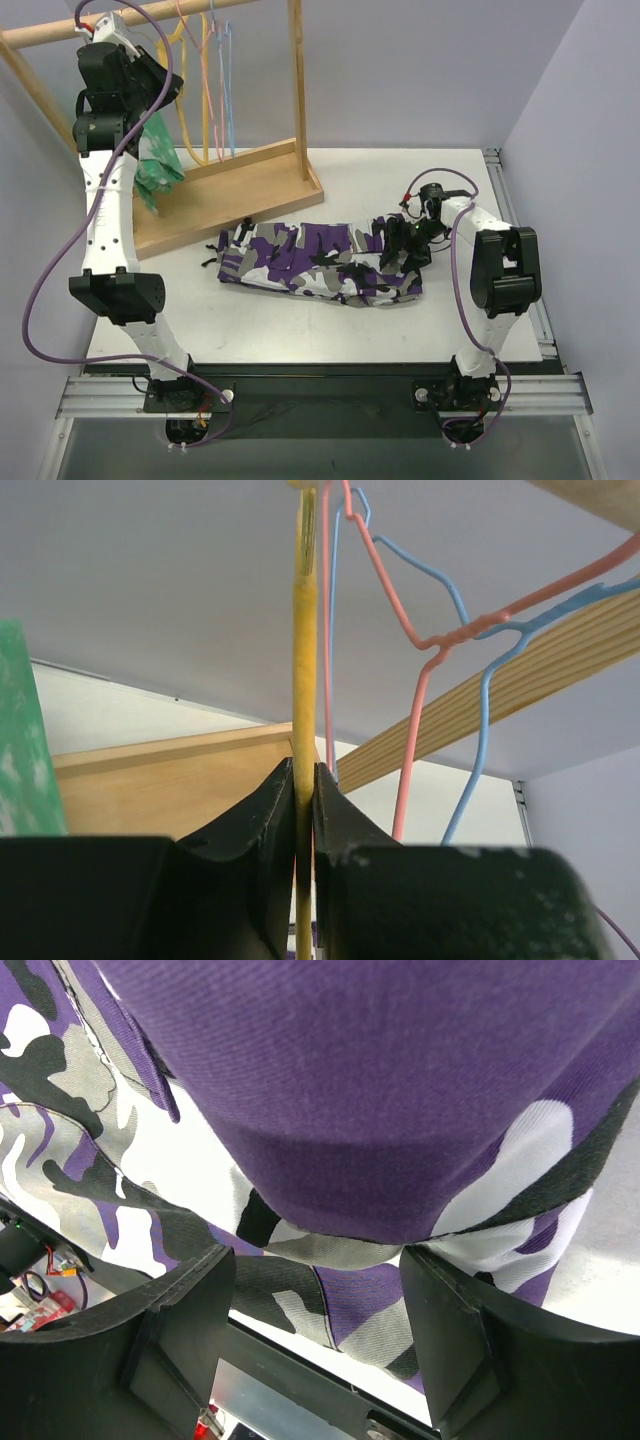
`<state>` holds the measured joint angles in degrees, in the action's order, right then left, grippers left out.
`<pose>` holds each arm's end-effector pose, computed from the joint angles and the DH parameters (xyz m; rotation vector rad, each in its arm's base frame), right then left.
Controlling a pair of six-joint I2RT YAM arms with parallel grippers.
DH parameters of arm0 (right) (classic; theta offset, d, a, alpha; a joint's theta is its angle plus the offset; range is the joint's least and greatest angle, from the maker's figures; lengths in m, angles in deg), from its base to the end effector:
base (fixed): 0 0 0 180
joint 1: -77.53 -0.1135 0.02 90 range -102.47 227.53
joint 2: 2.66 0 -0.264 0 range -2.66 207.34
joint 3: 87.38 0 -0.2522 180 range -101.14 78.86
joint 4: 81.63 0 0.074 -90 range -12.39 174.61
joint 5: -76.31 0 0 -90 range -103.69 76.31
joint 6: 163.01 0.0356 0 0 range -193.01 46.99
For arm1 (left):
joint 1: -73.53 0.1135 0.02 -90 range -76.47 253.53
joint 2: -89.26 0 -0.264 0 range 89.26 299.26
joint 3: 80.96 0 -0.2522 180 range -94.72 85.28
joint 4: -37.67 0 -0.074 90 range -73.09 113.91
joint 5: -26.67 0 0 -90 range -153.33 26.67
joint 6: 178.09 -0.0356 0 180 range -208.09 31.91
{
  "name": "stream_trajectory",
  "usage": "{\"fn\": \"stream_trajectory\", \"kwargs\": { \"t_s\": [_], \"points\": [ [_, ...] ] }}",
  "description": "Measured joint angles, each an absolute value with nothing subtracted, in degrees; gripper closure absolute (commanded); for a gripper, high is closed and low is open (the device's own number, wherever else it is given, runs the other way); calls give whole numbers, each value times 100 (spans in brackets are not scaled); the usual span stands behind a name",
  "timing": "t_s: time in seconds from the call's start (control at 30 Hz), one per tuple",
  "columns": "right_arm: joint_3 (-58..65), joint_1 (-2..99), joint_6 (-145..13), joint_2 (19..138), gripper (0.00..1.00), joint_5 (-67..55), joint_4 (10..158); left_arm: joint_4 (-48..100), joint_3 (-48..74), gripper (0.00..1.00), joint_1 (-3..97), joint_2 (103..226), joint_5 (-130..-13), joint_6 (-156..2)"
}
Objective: Place the trousers on the hanger
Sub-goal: Pick up the hanger from the clothesline.
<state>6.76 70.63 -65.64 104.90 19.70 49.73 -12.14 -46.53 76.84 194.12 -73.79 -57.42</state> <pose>0.3638 0.0638 0.1743 -0.1315 2.7473 0.8765 0.3862 0.0159 0.5159 -0.3805 1.7122 -0.5081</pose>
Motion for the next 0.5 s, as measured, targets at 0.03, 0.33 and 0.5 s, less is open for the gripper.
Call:
{"fn": "stream_trajectory", "kwargs": {
  "t_s": [0.03, 0.33, 0.5],
  "points": [
    [676, 7063, -6564, 10490, 33, 1972, 4973, -1199, -4653, 95, 7684, 19401, -7371, -5746],
    [676, 7063, -6562, 10490, 33, 1974, 4975, -1311, -4957, 100, 7535, 19416, -7073, -6163],
    [676, 7063, -6562, 10490, 33, 1976, 4973, -1322, -5276, 100, 7286, 19414, -6772, -6660]
  ]
}}
